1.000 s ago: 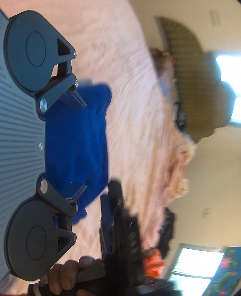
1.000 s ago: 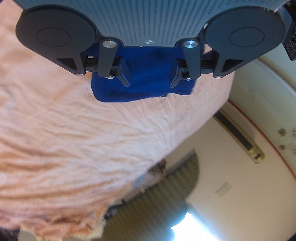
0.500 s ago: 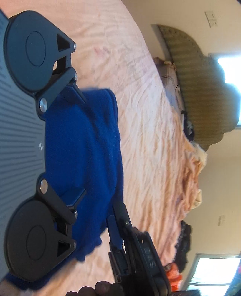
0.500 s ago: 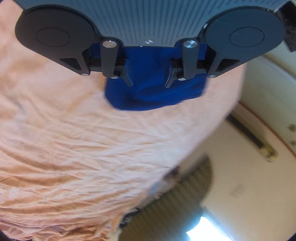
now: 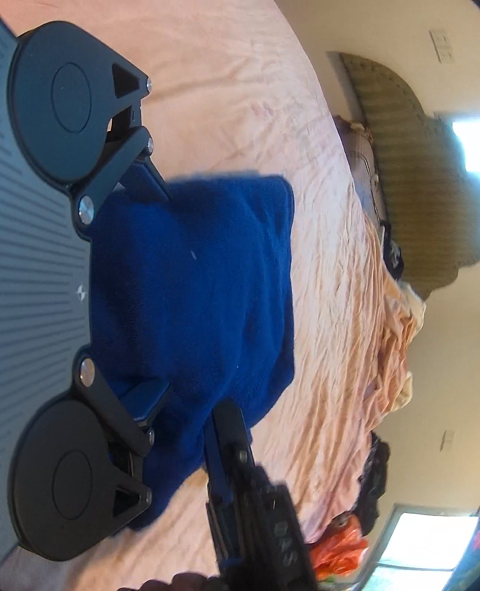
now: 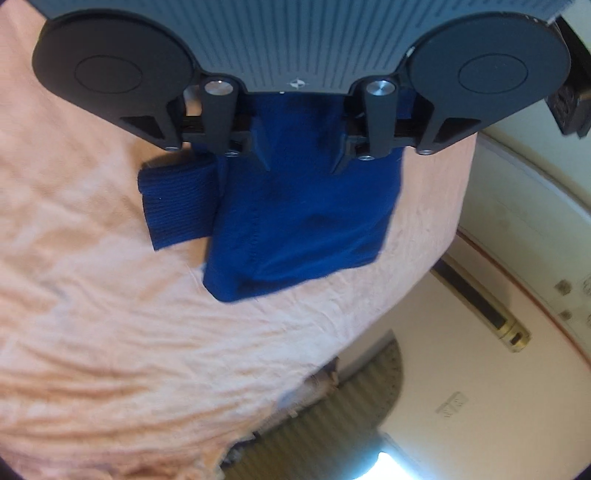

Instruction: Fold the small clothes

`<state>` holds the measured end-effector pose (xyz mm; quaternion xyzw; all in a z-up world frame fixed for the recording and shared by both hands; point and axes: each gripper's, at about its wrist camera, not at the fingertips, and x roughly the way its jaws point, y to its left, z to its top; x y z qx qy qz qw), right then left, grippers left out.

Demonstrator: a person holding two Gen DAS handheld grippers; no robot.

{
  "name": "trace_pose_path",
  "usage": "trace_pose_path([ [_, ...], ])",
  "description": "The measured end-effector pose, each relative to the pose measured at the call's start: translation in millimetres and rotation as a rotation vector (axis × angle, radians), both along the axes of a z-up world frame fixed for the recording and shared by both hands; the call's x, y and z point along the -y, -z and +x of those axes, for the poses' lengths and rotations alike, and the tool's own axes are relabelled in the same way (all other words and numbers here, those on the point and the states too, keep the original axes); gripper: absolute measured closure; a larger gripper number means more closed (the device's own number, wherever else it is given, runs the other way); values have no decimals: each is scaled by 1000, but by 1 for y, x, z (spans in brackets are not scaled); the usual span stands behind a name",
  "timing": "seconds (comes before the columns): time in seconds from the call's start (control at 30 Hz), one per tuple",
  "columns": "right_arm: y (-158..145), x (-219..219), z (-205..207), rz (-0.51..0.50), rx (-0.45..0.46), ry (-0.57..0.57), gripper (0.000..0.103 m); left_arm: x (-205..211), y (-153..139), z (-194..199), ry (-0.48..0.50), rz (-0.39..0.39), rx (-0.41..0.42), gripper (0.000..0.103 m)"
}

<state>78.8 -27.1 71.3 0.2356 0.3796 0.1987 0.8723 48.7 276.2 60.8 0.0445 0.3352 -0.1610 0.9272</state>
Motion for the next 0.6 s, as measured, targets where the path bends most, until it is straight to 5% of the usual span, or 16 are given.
trace_pose_path([
  [0.2, 6, -11, -96, -196, 176, 60, 43, -31, 0, -65, -114, -131, -42, 1],
  [0.3, 29, -23, -116, -393, 160, 120, 23, -24, 17, -86, -102, -71, -60, 1],
  [0.37, 42, -28, -121, -494, 142, 135, 20, -16, 20, -94, -101, -14, -23, 0],
  [0.43, 44, -35, -126, -557, 162, 134, 0, -11, 20, -94, -104, 13, -26, 0],
  [0.6, 48, -29, -123, -552, 118, 144, 1, -3, 25, -98, -108, 64, -21, 0],
])
